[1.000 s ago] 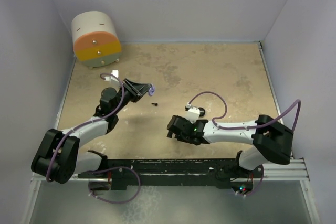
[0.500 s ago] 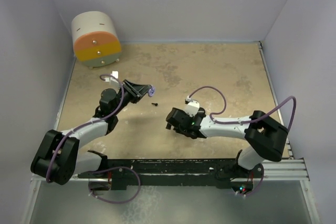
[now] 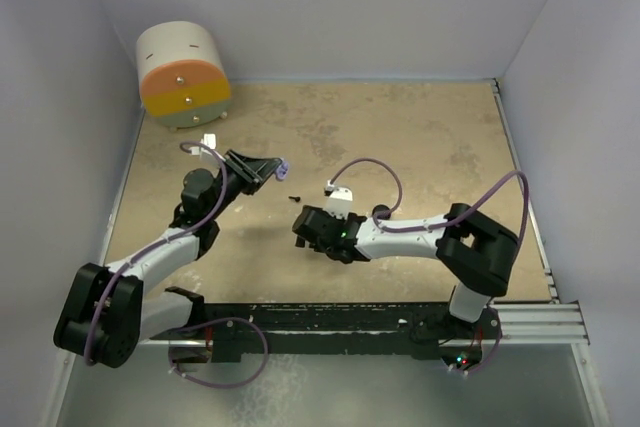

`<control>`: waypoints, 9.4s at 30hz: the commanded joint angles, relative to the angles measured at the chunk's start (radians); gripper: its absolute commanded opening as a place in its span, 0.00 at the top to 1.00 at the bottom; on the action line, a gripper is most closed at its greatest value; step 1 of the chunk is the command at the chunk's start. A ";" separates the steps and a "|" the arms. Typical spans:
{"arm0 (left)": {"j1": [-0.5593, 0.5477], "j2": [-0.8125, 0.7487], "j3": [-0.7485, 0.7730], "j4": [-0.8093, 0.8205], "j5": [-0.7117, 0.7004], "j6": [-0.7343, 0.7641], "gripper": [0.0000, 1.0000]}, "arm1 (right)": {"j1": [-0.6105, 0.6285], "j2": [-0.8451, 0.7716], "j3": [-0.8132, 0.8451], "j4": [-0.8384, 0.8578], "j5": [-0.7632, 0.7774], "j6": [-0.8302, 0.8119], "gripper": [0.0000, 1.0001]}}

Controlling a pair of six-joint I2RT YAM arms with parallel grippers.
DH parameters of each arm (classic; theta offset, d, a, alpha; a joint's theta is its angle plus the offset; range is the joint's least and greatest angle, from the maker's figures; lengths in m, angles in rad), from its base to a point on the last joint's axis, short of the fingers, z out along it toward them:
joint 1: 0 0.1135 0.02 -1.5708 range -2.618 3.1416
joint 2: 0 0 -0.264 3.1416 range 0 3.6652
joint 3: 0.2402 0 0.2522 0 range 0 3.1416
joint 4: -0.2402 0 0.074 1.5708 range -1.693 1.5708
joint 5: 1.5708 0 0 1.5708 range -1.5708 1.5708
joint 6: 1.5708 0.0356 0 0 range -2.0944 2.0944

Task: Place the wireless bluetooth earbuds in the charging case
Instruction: Pick up the earbud from the center of the board.

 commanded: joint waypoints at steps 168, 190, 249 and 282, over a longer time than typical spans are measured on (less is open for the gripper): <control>0.050 -0.027 -0.053 0.005 0.010 0.055 1.00 | 0.019 -0.077 -0.037 -0.083 -0.042 -0.099 0.08; 0.063 -0.046 -0.055 -0.018 0.010 0.060 1.00 | 0.020 -0.078 -0.087 -0.064 -0.029 -0.318 0.30; 0.066 -0.051 -0.074 -0.016 0.001 0.058 1.00 | -0.025 -0.054 -0.070 -0.176 0.022 -0.323 0.55; 0.066 -0.053 -0.064 -0.023 0.002 0.060 1.00 | -0.024 -0.084 -0.100 -0.176 -0.025 -0.319 0.63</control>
